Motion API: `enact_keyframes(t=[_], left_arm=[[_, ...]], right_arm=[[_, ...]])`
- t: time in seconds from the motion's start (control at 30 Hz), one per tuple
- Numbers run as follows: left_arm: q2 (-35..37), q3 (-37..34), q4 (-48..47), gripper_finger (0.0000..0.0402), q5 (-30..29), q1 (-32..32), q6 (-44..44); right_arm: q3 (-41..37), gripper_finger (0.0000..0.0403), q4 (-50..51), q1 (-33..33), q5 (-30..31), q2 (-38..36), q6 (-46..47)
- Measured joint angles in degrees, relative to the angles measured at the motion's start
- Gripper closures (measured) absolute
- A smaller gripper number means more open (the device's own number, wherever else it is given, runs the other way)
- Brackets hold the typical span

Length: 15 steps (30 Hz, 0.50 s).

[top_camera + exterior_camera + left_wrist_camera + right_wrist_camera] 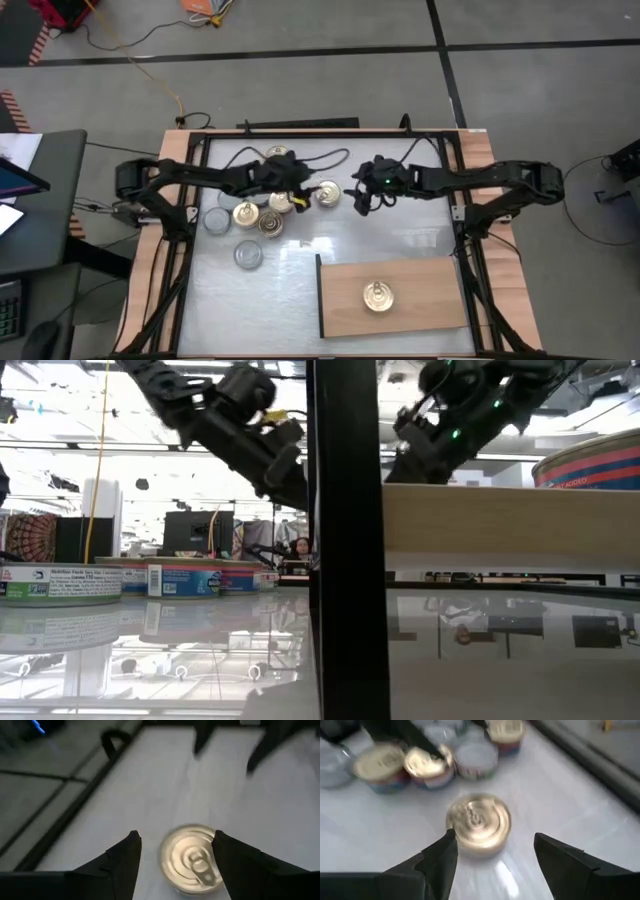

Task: Stack canned seafood by type on shelf
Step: Stack the blue pink tuna can on top of the blue pink tuna can on the shelf

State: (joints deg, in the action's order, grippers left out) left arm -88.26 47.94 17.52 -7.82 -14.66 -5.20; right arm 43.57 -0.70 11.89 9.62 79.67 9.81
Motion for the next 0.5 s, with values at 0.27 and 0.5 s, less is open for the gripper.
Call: enact_keyframes(t=[0.27, 0.5], left_arm=[[9.6, -19.3, 21.9, 0.0169, 0.9, 0.4, 3.9], [19.5, -26.5, 21.3, 0.0169, -0.9, 3.8, 6.3]], right_arm=[[0.4, 0.0117, -7.1, 2.6, -0.4, 11.6, 1.8], [0.4, 0.0117, -10.6, 4.0, -0.8, 15.2, 1.9]])
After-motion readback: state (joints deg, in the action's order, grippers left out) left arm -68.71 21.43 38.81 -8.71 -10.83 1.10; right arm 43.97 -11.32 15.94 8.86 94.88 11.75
